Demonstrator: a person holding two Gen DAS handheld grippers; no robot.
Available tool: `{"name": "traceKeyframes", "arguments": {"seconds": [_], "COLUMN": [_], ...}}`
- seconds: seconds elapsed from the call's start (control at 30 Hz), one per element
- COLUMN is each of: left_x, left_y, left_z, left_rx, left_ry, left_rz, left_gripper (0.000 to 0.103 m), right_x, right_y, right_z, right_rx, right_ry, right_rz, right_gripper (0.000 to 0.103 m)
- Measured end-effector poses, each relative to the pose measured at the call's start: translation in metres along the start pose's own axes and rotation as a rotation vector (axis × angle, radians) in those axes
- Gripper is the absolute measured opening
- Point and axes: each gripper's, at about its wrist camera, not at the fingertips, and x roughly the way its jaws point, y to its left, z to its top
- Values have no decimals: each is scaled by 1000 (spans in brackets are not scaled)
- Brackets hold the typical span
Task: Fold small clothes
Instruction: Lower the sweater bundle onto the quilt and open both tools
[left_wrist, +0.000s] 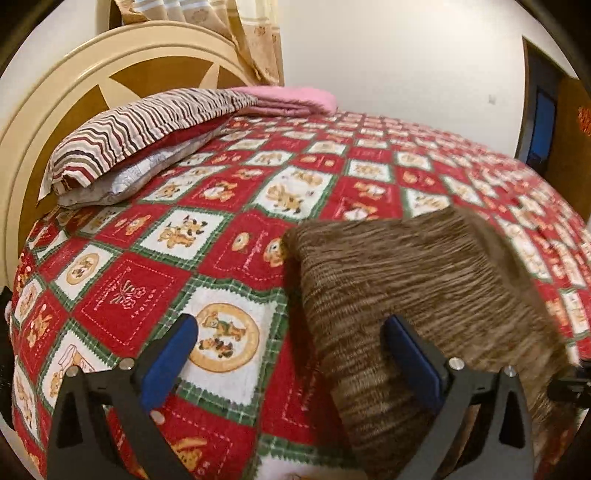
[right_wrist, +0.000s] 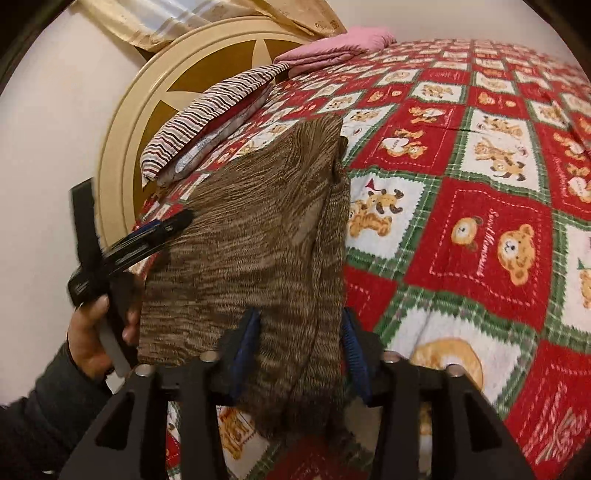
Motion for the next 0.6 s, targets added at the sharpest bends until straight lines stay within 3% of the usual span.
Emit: {"name": "traceKeyframes", "arguments": {"seconds": [0.03,0.2,0.33,0.47,0.6], "left_x": [-1,-15,-11,-11,-10], "left_y": [0,-11,-22,-21,-6], "left_z": [-1,-7,-19,-24,-23], "left_rx": [-2,49,100,79,-7], "left_ry": [4,-22,-58,-92,-48], "left_rz": [-2,8,67,73,2], "left_gripper": [103,103,103,103,103], "right_x": [-2,-28,-21,-20,-23], "right_y": [3,19,-7,-38,-39], "right_z": [-2,1,3,-8,-18], "right_rx": [-2,-85,-32,75,96], "right_ry": [19,31,70,12,-55], "right_rz": [-1,-71,-158,-46,-35], "right_gripper": [13,12,11,12,15]}}
